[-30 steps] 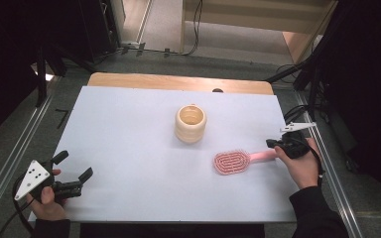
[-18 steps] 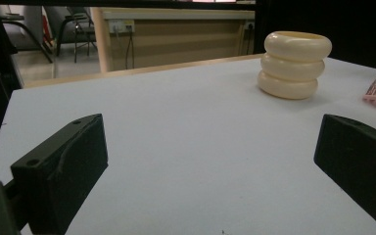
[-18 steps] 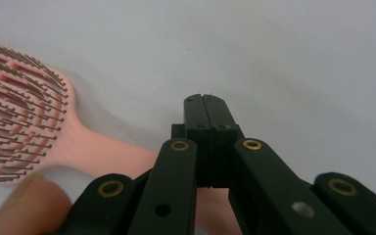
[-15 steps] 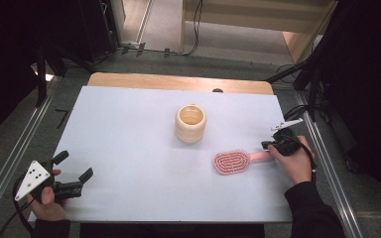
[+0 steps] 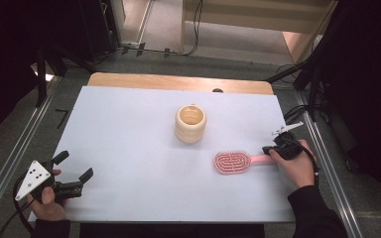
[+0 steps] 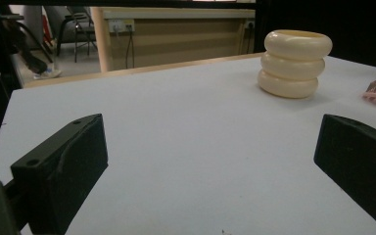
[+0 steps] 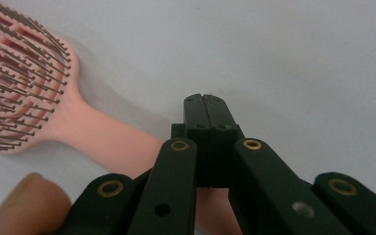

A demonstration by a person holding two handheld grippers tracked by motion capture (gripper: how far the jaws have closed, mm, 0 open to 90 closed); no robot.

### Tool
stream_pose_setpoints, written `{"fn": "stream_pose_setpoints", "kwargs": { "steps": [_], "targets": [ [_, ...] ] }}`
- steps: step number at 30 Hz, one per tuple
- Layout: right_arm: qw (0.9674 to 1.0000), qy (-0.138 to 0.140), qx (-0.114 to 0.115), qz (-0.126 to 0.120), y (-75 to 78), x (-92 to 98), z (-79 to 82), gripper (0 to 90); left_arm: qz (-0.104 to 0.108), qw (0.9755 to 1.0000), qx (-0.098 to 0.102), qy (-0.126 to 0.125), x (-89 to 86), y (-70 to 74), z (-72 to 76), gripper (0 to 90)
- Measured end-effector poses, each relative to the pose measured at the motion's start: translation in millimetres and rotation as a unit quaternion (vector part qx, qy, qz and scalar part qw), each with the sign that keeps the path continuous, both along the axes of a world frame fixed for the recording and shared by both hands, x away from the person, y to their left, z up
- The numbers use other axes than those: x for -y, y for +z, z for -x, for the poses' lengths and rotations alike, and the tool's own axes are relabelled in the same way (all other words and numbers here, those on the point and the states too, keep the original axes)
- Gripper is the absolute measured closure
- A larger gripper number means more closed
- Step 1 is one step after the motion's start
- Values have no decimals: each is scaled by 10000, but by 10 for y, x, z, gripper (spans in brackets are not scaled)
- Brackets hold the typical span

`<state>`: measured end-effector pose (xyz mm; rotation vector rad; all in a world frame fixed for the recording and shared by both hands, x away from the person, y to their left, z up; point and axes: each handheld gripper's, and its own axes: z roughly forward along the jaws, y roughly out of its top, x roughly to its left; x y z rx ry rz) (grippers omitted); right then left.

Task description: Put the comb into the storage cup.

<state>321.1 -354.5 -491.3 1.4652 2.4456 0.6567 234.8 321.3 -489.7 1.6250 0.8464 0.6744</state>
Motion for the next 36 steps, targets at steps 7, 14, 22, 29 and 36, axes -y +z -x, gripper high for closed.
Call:
{"fn": "stream_pose_setpoints", "kwargs": {
  "steps": [7,14,22,29,36],
  "targets": [
    [9999,42,-104,-64,-18,-19,104,881,-4,10000,1,2,2,-1,-1,2],
    [9998,131,-122,-59,-28,-51,244,880,-21,10000,1,2,6,0,1,2],
    [9992,333,-195,34,0,-77,397,879,-23,10000,5,1,7,-1,1,2],
    [9981,536,-279,91,14,-116,518,879,-39,10000,1,1,8,-1,0,2],
    [9962,788,-322,160,23,-208,605,878,-37,10000,3,2,9,-1,1,2]
  ]
}}
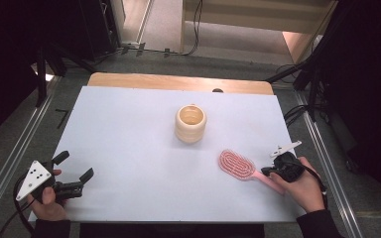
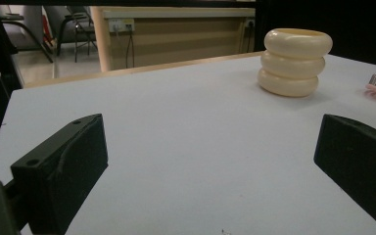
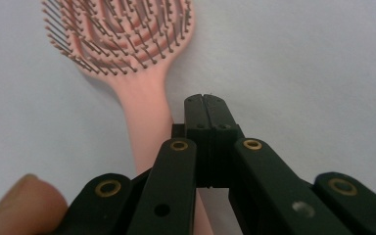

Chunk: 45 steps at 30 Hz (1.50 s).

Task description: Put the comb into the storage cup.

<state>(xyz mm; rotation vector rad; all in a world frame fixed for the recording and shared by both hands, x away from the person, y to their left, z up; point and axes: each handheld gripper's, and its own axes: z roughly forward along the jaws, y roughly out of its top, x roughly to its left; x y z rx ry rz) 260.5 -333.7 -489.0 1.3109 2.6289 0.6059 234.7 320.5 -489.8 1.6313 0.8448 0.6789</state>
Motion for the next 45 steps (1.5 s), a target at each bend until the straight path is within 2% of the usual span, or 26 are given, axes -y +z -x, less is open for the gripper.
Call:
{"fn": "stream_pose_setpoints", "kwargs": {
  "steps": [9,13,17,22,27,31,32,33,35,37,41,45],
  "targets": [
    [9998,162,-9,72,20,-121,107,877,6,10000,-1,-3,0,0,1,2],
    [9998,157,-81,15,21,-149,143,878,6,10000,-2,-5,0,-1,1,2],
    [9995,282,-116,33,19,-188,174,877,-7,10000,-3,-2,2,0,0,2],
    [9997,230,-114,-40,27,-186,181,871,1,10000,-1,-15,1,-1,0,2],
    [9999,67,23,-121,101,-106,187,806,8,10000,2,-15,0,-1,0,2],
    [9997,-38,-27,-250,184,-87,213,656,-3,10000,-3,-14,3,-1,0,2],
    [9997,-38,-27,-250,184,-87,213,656,-4,10000,-3,-18,3,0,-1,2],
    [9995,-58,-84,-285,199,-96,219,613,-8,10000,-5,-17,3,0,-1,2],
    [9996,-138,-94,-223,209,-135,228,536,-6,10000,-4,-15,4,0,0,2],
    [9997,-130,-98,-206,209,-155,233,531,-4,10000,-5,-14,4,0,1,2],
    [9993,6,-322,-162,187,-248,229,537,3,10000,-3,-21,2,-1,1,2],
    [9988,3,-493,-82,151,-286,217,565,10,10000,0,-20,0,0,1,2]
  ]
}}
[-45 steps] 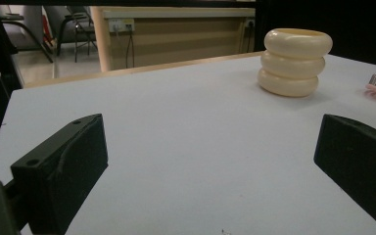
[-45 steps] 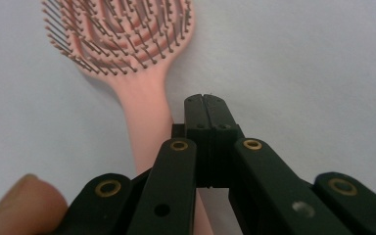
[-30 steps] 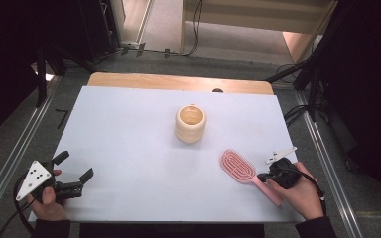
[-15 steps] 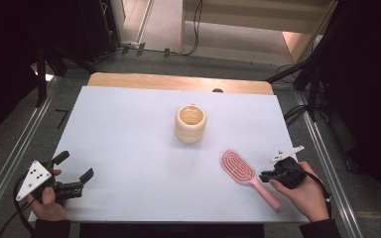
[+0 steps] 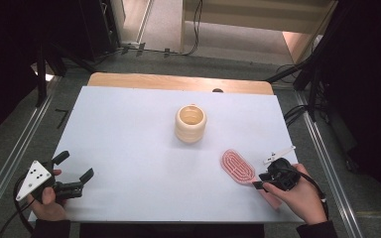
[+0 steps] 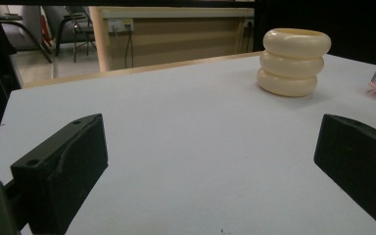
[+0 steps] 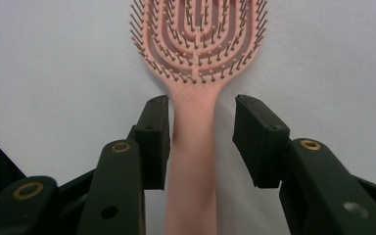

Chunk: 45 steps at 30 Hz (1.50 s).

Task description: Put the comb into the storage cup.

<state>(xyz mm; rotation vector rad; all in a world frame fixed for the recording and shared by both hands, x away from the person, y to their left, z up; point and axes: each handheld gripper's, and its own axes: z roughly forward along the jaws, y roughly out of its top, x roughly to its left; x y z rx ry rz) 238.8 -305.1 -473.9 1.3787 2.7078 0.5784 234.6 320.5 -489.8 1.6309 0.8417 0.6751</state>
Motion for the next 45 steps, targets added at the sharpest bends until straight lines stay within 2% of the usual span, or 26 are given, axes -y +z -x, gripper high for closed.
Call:
{"fn": "stream_pose_setpoints", "kwargs": {
  "steps": [7,9,12,20,27,32,36,40,45],
  "targets": [
    [9999,47,-76,62,-60,-29,-13,603,-3,10000,1,-4,2,0,-1,2],
    [9998,79,-198,60,-86,-41,-20,634,-4,10000,1,-4,1,0,-1,2],
    [9996,117,-227,85,-110,-65,-27,645,-11,10000,-3,-3,3,0,-1,2],
    [9994,-14,-290,180,-128,-110,-44,659,-3,10000,-3,-10,1,-1,-1,2],
    [9985,-207,-362,360,-138,-173,-52,664,-12,10000,-6,-21,6,-1,-3,2],
    [9974,-125,-348,612,-129,-240,-58,671,-10,10000,-11,-38,7,-2,-4,2],
    [9973,-187,-364,604,-129,-237,-58,677,-13,10000,-13,-48,8,-2,-6,2],
    [9968,-187,-316,703,-124,-266,-49,680,-23,10000,-19,-56,9,-2,-7,3],
    [9980,-168,-177,587,-133,-235,-14,682,-25,10000,-17,-58,10,-2,-9,3]
  ]
}}
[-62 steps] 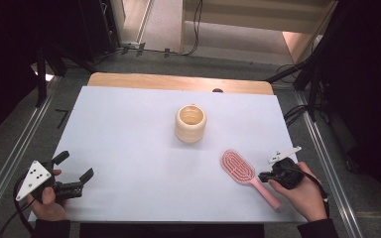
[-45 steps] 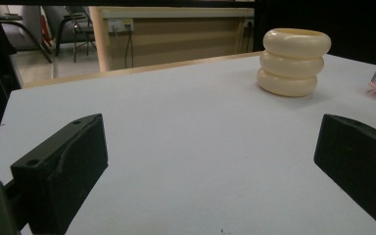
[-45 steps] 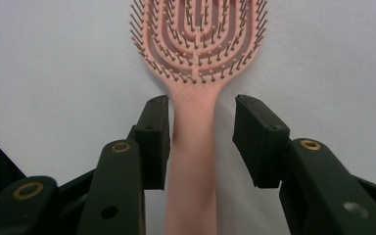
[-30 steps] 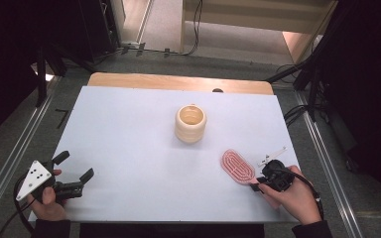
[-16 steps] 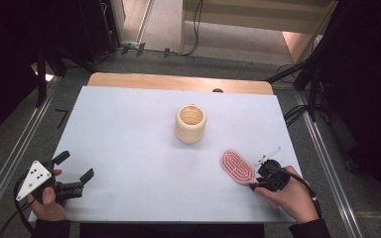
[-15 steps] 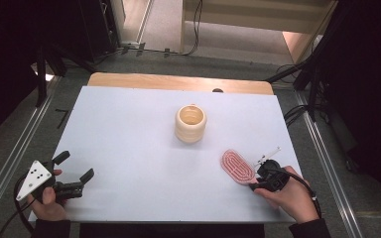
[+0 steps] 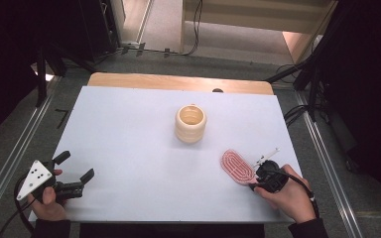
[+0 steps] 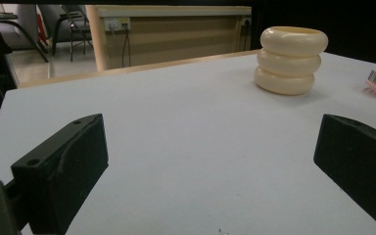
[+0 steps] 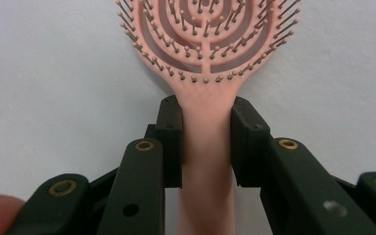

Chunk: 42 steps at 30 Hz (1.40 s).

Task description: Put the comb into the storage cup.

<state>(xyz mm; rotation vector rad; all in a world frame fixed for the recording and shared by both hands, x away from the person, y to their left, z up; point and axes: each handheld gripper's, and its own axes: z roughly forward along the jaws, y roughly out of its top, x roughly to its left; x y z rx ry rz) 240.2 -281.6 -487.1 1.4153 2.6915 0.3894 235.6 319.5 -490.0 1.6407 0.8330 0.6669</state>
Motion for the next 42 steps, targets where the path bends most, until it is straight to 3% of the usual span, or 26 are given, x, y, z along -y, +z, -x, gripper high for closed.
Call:
{"fn": "stream_pose_setpoints", "kwargs": {
  "steps": [6,7,18,30,42],
  "targets": [
    [9999,24,87,-141,11,24,23,683,15,10000,-2,3,-1,0,2,3],
    [9993,-18,82,-352,26,36,27,683,13,10000,-2,-1,-2,-1,1,3],
    [9981,-10,324,-533,88,28,44,683,17,10000,-4,-9,-2,0,3,3],
    [9921,5,609,-1092,182,18,46,682,23,10000,-3,-7,-3,-1,2,3],
    [9854,-18,1071,-1326,272,-14,48,681,20,10000,1,-12,-4,-1,2,3]
  ]
}}
